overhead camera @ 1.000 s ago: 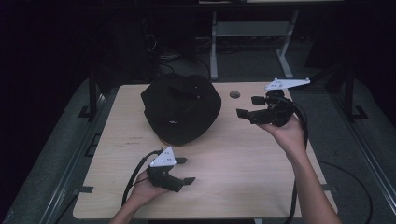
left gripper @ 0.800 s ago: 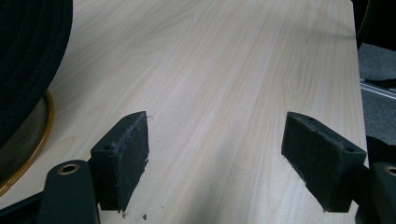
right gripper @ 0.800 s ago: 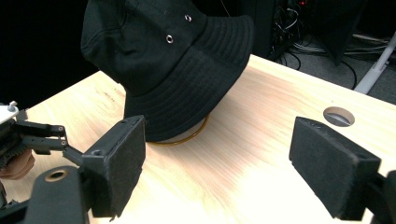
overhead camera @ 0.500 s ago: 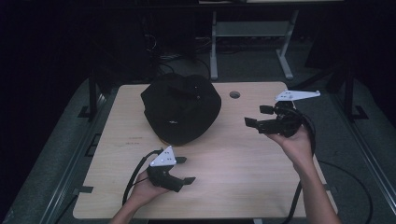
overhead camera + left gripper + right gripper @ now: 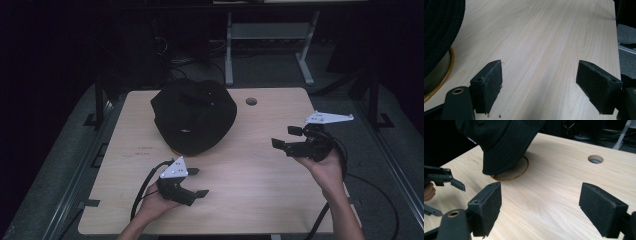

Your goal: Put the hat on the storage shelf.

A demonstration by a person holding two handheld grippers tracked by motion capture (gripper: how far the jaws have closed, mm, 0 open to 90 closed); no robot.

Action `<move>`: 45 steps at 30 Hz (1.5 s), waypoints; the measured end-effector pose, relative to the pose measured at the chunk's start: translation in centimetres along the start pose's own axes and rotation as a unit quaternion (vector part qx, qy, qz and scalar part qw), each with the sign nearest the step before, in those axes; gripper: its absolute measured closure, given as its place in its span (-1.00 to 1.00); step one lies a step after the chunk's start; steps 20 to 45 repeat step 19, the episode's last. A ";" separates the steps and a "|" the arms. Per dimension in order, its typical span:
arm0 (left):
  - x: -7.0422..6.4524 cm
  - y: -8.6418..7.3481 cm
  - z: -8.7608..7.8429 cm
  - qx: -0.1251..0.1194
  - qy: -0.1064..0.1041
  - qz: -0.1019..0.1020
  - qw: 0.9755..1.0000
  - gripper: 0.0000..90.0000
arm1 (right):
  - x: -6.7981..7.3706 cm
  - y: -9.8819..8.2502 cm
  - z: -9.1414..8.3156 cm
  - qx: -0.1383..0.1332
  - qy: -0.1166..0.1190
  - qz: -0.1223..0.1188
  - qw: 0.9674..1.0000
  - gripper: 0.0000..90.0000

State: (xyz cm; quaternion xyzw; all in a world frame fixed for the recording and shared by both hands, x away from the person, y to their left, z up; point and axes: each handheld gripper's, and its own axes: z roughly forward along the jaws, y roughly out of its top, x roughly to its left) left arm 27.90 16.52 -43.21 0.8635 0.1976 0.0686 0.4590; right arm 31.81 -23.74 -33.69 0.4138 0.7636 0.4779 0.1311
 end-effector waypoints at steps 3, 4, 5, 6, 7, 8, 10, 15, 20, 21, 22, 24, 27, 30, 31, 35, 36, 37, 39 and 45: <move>0.0 -0.1 -0.1 -0.002 0.001 -0.004 1.000 -0.54 | -0.1 -0.9 -0.2 0.002 -0.003 0.001 1.000 -0.60; 0.0 -0.1 -0.1 -0.003 0.001 -0.005 1.000 -0.54 | -0.1 -1.1 -0.2 0.003 -0.005 0.003 1.000 -0.60; 0.0 -0.1 -0.1 -0.005 0.002 -0.006 1.000 -0.54 | -0.1 -1.4 -0.3 0.004 -0.007 0.003 1.000 -0.60; 0.0 -0.1 -0.1 -0.004 0.002 -0.004 1.000 -0.54 | -0.2 -1.7 -0.4 0.004 -0.008 0.004 1.000 -0.60; 0.0 -0.1 -0.1 -0.003 0.002 -0.003 1.000 -0.54 | -0.2 -2.0 -0.4 0.003 -0.009 0.005 1.000 -0.60; 0.0 -0.1 -0.1 -0.004 0.003 -0.004 1.000 -0.54 | -0.2 -2.3 -0.6 0.004 -0.010 0.008 1.000 -0.60; 0.0 -0.1 -0.2 -0.005 0.003 -0.004 1.000 -0.54 | -0.2 -2.9 -0.7 0.001 -0.013 0.014 1.000 -0.60; 0.1 -0.1 -0.2 -0.004 0.005 -0.004 1.000 -0.54 | -0.3 -4.8 -1.4 -0.006 -0.019 0.020 1.000 -0.60; 0.0 -0.2 -0.2 -0.002 0.007 -0.005 1.000 -0.54 | 0.2 -6.6 -2.2 -0.028 -0.026 0.019 0.999 -0.61; 0.0 -0.2 -0.2 -0.002 0.007 -0.005 1.000 -0.54 | 0.2 -6.6 -2.2 -0.028 -0.026 0.019 0.999 -0.61; 0.0 -0.2 -0.2 -0.002 0.007 -0.005 1.000 -0.54 | 0.2 -6.6 -2.2 -0.028 -0.026 0.019 0.999 -0.61; 0.0 -0.2 -0.2 -0.002 0.007 -0.005 1.000 -0.54 | 0.2 -6.6 -2.2 -0.028 -0.026 0.019 0.999 -0.61; 0.0 -0.2 -0.2 -0.002 0.007 -0.005 1.000 -0.54 | 0.2 -6.6 -2.2 -0.028 -0.026 0.019 0.999 -0.61; 0.0 -0.2 -0.2 -0.002 0.007 -0.005 1.000 -0.54 | 0.2 -6.6 -2.2 -0.028 -0.026 0.019 0.999 -0.61; 0.0 -0.2 -0.2 -0.002 0.007 -0.005 1.000 -0.54 | 0.2 -6.6 -2.2 -0.028 -0.026 0.019 0.999 -0.61; 0.0 -0.2 -0.2 -0.002 0.007 -0.005 1.000 -0.54 | 0.2 -6.6 -2.2 -0.028 -0.026 0.019 0.999 -0.61; 0.0 -0.2 -0.2 -0.002 0.007 -0.005 1.000 -0.54 | 0.2 -6.6 -2.2 -0.028 -0.026 0.019 0.999 -0.61; 0.0 -0.2 -0.2 -0.002 0.007 -0.005 1.000 -0.54 | 0.2 -6.6 -2.2 -0.028 -0.026 0.019 0.999 -0.61; 0.0 -0.2 -0.2 -0.002 0.007 -0.005 1.000 -0.54 | 0.2 -6.6 -2.2 -0.028 -0.026 0.019 0.999 -0.61; 0.0 -0.2 -0.2 -0.002 0.007 -0.005 1.000 -0.54 | 0.2 -6.6 -2.2 -0.028 -0.026 0.019 0.999 -0.61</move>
